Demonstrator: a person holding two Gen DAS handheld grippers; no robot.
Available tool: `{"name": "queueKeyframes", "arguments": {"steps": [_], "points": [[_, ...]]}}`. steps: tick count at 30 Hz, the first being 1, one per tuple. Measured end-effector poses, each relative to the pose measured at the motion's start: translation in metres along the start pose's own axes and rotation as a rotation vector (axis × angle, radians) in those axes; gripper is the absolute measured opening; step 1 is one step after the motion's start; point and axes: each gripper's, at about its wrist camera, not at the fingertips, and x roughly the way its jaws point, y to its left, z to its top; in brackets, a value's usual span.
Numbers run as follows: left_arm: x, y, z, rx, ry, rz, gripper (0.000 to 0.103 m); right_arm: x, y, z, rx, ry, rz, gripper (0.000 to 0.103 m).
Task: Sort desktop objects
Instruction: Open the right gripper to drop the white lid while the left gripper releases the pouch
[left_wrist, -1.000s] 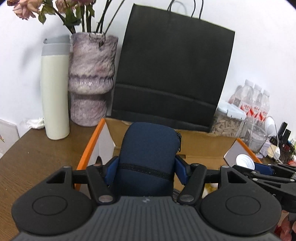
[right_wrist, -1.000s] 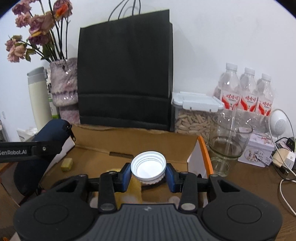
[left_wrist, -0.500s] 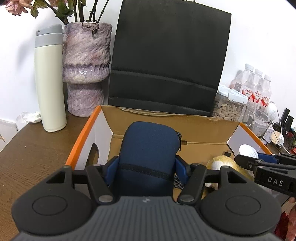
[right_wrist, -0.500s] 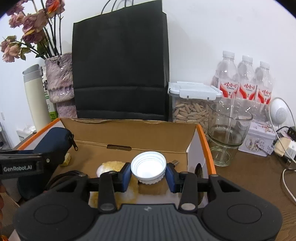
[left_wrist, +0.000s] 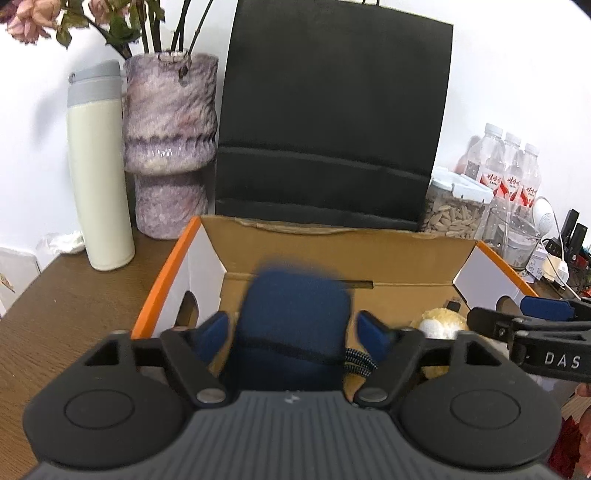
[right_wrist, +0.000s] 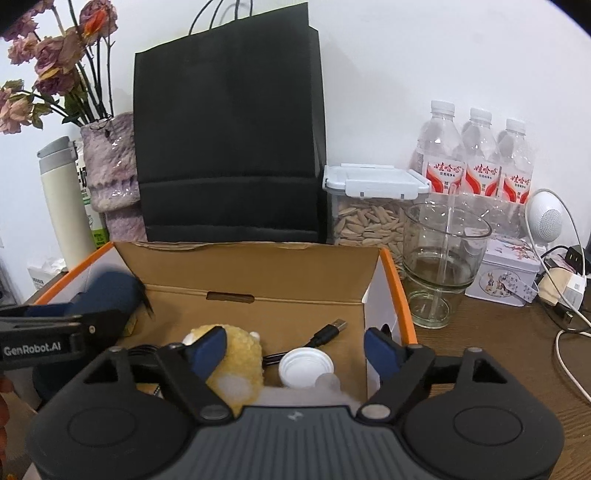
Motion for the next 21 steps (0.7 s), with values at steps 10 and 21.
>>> {"name": "queueKeyframes", "arguments": {"steps": [10,21], "points": [[-0.015,-0.007,0.004,0.015,-0.057,0.002,0.103,-0.010,0.007,0.003,-0.026,-0.006,-0.008,0.103],[-0.045,-0.006,0.002,-0.002,-0.085,0.007,0.103,-0.039,0.012,0.003,-0.047,-0.038,-0.003,0.103]]}}
